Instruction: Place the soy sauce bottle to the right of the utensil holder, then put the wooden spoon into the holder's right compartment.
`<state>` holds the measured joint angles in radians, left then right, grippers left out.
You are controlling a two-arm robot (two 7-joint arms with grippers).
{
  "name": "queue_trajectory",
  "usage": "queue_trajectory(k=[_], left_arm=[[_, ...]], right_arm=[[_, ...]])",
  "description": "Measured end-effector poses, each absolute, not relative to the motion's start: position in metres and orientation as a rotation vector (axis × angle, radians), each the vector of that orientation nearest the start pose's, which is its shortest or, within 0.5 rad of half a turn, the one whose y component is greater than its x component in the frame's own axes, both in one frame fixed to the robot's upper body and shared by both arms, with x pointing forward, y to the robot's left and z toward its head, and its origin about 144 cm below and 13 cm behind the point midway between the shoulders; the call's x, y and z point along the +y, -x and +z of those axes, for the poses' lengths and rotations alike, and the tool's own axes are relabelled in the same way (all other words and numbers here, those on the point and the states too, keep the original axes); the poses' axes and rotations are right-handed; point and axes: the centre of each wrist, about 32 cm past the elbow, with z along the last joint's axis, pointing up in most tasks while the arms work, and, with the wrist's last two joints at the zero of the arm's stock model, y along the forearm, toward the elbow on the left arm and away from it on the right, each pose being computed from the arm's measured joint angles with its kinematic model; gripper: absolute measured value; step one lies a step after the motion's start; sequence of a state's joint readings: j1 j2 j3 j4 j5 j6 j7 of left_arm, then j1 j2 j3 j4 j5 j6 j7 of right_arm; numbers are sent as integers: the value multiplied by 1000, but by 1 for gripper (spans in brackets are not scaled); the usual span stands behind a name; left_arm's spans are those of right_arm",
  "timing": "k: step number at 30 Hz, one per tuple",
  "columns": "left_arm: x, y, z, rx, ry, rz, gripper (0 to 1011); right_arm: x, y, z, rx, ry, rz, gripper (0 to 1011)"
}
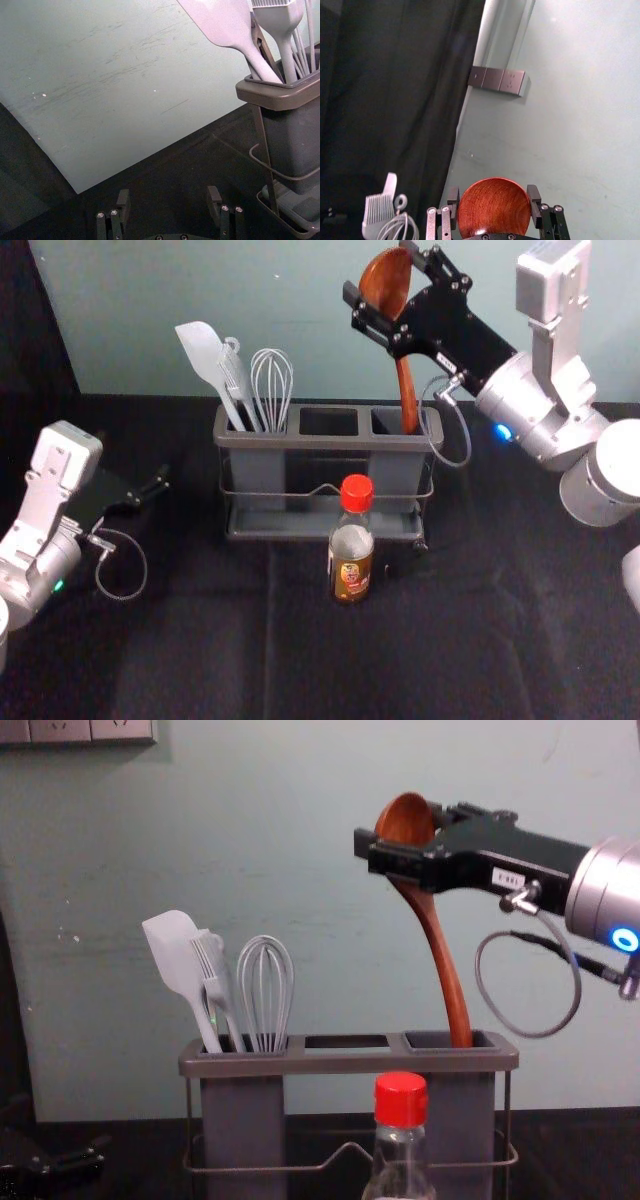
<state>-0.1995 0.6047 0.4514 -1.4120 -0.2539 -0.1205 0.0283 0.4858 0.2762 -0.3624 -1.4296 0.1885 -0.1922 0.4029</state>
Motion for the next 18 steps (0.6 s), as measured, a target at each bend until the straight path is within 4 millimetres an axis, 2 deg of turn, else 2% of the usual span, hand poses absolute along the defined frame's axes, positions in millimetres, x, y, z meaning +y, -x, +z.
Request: queue_trajectory(k=[18], left_arm=[[310, -489, 1140, -285, -304, 1248, 1005]], right_arm=[[-211, -570, 1231, -434, -48, -834, 837]])
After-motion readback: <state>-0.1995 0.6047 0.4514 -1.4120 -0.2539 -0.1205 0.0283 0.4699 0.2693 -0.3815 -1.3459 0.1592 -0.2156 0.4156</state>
